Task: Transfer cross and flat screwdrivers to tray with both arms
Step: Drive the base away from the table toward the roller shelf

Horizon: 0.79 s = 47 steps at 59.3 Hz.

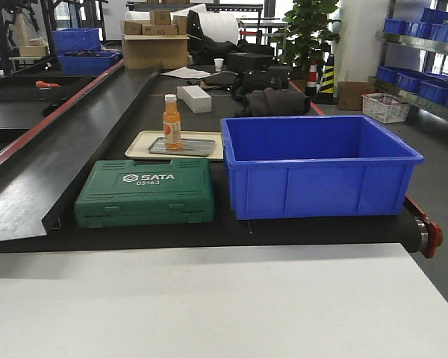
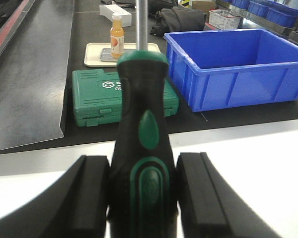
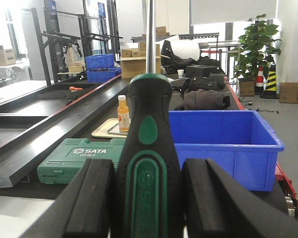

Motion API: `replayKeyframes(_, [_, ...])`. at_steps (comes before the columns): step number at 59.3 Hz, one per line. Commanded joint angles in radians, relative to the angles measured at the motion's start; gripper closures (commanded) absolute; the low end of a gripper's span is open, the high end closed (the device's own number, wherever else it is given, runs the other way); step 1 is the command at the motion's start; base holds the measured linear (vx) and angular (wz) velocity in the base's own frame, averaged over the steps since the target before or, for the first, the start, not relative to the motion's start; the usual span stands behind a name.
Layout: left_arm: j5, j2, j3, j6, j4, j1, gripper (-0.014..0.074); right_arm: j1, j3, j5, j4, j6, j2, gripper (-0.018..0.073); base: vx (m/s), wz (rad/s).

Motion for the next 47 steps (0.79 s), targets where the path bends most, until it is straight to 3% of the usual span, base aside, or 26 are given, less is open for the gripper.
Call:
replayKeyframes(1, [-0.1, 0.0, -0.027, 0.0, -0.014, -0.003, 0.0596, 0.0, -0.028, -0.105, 0.0, -0.005, 0.008, 0.0567, 0.0, 0.0])
replayKeyframes(47, [-0.1, 0.0, -0.027, 0.0, -0.014, -0.003, 0.0595, 0.0, -0.028, -0.105, 0.0, -0.005, 0.008, 0.0567, -0.01, -0.01])
